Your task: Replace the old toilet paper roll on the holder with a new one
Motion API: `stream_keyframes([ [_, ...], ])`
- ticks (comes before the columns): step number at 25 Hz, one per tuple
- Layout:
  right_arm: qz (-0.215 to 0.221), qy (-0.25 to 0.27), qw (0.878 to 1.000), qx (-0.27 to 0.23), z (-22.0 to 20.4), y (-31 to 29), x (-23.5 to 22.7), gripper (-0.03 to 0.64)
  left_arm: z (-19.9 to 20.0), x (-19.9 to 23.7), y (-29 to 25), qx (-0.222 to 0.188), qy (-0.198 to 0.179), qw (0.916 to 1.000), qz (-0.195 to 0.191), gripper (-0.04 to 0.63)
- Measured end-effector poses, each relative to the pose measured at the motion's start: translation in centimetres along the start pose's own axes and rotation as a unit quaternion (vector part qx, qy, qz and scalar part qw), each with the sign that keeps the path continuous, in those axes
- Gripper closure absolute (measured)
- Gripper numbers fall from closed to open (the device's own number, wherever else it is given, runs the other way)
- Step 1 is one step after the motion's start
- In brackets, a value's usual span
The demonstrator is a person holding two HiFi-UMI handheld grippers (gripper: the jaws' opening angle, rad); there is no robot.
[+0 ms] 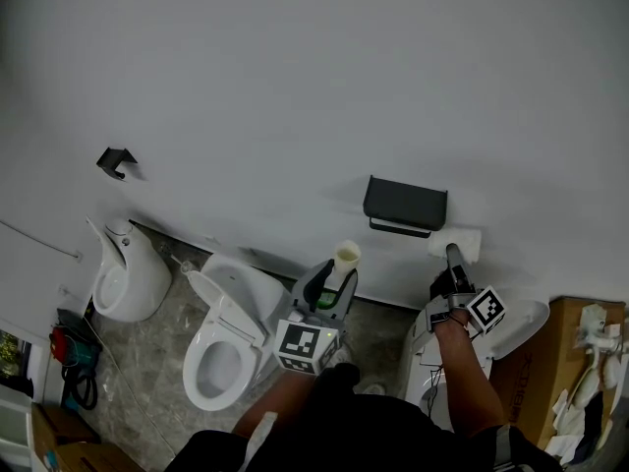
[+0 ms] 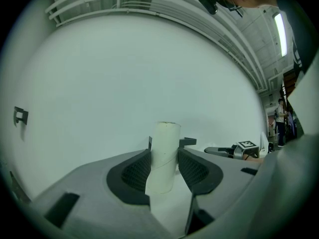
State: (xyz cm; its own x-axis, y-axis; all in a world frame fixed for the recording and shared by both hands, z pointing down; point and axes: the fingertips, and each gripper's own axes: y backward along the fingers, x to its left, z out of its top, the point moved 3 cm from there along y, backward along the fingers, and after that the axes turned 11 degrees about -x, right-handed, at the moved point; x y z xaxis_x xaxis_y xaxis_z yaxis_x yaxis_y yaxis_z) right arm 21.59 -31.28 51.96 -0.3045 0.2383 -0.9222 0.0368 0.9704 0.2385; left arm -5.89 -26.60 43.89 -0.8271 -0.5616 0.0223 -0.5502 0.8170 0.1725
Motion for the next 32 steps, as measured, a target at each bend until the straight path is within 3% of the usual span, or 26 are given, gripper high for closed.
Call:
stream_keyframes([
  [14, 0.016, -0.075, 0.997, 0.019, -4.5, -2.0, -0.3, 0.367, 0.4, 1.0, 0.3, -0.006, 0.001, 0.9999, 0.010, 0.426],
  [32, 0.049, -0.138, 0.988, 0.049, -9.9, -4.8, -0.1, 0.365, 0.4, 3.9, 2.0, 0.018, -0.014, 0.9984, 0.053, 0.425],
])
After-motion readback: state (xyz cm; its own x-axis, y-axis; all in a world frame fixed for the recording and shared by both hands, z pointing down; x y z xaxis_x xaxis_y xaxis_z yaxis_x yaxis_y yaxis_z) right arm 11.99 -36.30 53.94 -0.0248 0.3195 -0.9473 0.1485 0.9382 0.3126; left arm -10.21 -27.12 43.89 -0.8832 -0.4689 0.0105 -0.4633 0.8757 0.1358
